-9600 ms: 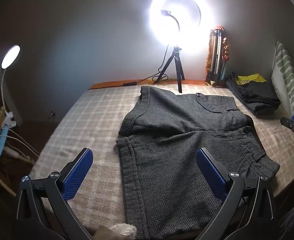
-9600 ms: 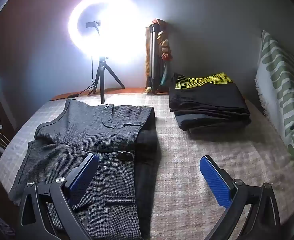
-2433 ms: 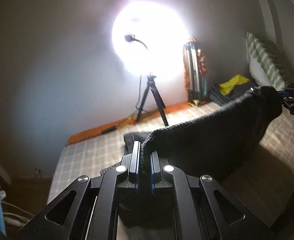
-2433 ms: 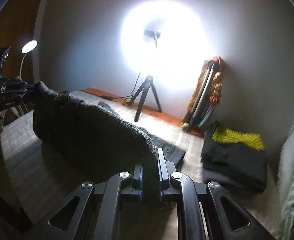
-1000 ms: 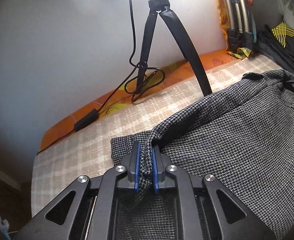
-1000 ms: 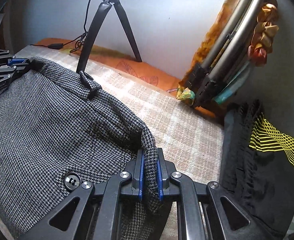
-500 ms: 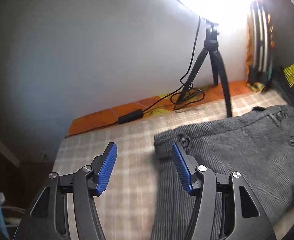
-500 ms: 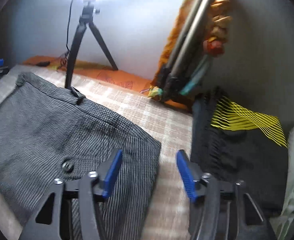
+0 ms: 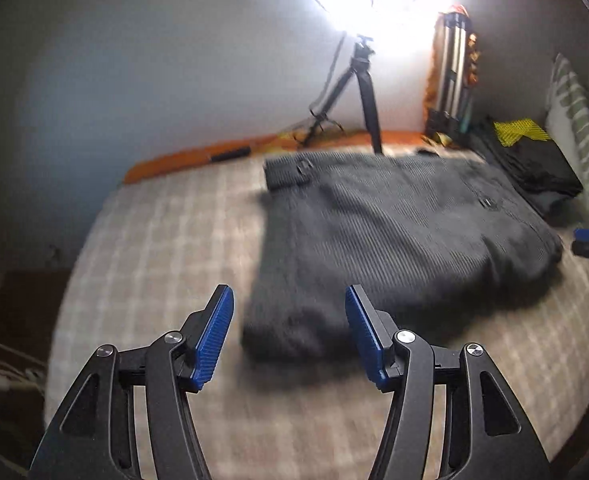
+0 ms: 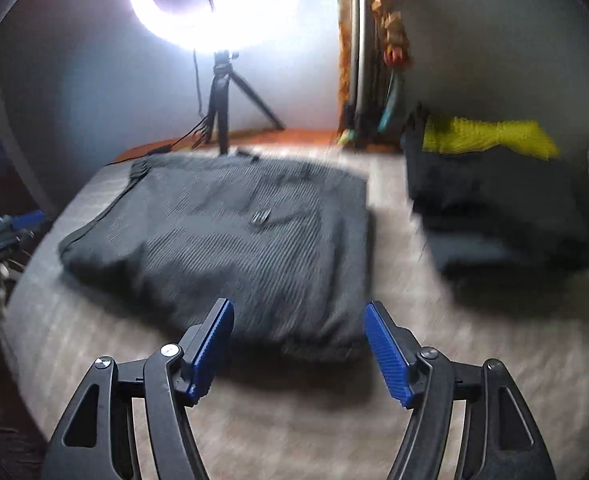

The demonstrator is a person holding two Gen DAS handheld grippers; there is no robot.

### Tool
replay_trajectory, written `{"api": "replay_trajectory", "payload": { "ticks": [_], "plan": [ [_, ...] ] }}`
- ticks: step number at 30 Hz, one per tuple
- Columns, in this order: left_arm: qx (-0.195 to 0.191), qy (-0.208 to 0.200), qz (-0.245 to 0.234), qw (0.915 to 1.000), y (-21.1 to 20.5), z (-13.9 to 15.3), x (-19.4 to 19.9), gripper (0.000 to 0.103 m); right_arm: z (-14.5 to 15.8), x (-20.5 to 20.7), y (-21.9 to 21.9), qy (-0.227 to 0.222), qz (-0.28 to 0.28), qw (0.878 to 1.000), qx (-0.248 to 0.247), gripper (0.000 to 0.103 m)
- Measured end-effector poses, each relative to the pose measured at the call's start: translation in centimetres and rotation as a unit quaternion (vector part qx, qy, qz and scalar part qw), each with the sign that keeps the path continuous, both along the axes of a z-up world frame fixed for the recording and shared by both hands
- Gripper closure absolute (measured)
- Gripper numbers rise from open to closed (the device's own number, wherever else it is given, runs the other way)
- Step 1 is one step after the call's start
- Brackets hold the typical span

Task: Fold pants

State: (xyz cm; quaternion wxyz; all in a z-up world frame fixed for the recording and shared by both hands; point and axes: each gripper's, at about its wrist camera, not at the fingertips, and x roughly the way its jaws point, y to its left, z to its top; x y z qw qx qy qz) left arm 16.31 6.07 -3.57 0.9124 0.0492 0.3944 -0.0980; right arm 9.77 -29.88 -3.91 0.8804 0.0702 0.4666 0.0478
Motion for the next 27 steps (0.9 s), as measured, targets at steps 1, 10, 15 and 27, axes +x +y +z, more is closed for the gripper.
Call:
{"api": "replay_trajectory", "payload": {
  "ticks": [1,10,15,27],
  "plan": [
    [-0.002,0.005,-0.003,1.0,-0.2,-0.3,-0.5,0.046,-0.5,-0.5,0.4,0.008,0.004,1.0,0.015,0.033],
    [-0.033,0.066,-0.015,0.9972,-0.9,-3.5,-2.8,0.046,-4.1,-0.6,4.4,0.041,0.052,0.994,0.086,0.033],
    [-0.042,0.085,-0.011,0.9955,-0.9,-5.0,-1.9,0.046,-5.3,1.3,5.0,0.047,0.039,0.991,0.116,0.033],
    [-0.076,0.073,0.001,0.9945,-1.5,-5.5,1.1,0.046,-6.5,4.4,7.0,0.029,0.036,0.989,0.141,0.031]
  ]
}}
